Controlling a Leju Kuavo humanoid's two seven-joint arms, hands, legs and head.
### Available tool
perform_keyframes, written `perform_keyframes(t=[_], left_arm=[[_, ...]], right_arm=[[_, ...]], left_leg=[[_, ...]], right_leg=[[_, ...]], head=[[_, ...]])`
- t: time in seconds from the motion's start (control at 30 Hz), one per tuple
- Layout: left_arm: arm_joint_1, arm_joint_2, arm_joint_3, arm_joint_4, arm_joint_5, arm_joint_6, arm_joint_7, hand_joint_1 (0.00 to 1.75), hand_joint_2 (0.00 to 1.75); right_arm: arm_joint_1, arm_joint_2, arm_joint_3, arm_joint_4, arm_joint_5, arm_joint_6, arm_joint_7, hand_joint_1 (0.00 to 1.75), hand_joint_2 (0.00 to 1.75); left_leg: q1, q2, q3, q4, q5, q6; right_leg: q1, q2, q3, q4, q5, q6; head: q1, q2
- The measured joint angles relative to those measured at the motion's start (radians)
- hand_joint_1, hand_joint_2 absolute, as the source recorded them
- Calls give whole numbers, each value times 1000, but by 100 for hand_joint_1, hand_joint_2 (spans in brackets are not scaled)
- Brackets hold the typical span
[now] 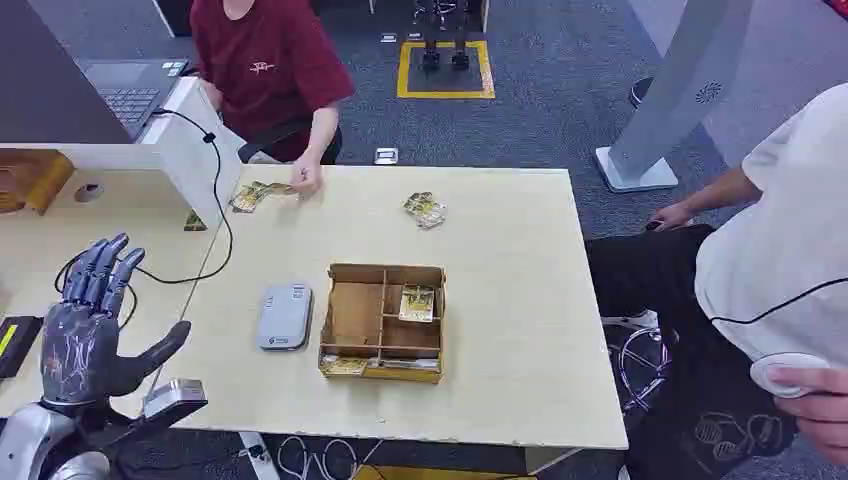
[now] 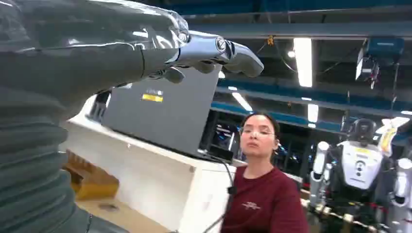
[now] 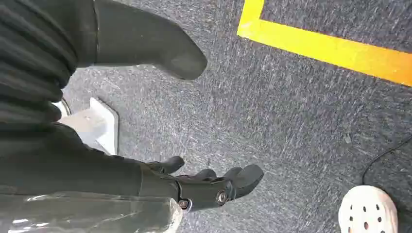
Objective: Pass the card to the sensor for recognition and then transmit it.
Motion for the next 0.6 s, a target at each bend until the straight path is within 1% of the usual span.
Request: perform_keyframes(t=[0.13,0.2,0.33,0.5,0.6], left_arm=[[-20,14,-27,43,-110,46,71,0,175],[-27,14,-32,50,-142,51,96,0,175],[-82,8,-58,113,-221,61,161,0,175],[-146,-12,-103,196,-314,71,241,0,175],[-168,-20,-123,228,-346,74,274,0,175]], right_arm=[[-6,-10,8,27,0,-13,2,0,175],[-7,-11,10,28,0,-16,2,0,175],[-10,-14,18,39,0,-24,2,0,175],[-17,-16,29,53,0,-33,2,0,175],[-19,-17,36,60,0,-40,2,0,175]], left_leg=[[0,0,0,0,0,0],[0,0,0,0,0,0],[0,0,0,0,0,0],[0,0,0,0,1,-1],[0,0,0,0,1,-1]], right_leg=[[0,0,0,0,0,0],[0,0,0,0,0,0],[0,0,0,0,0,0],[0,0,0,0,1,0],[0,0,0,0,1,0]], head=[[0,0],[0,0],[0,0],[0,0],[0,0]])
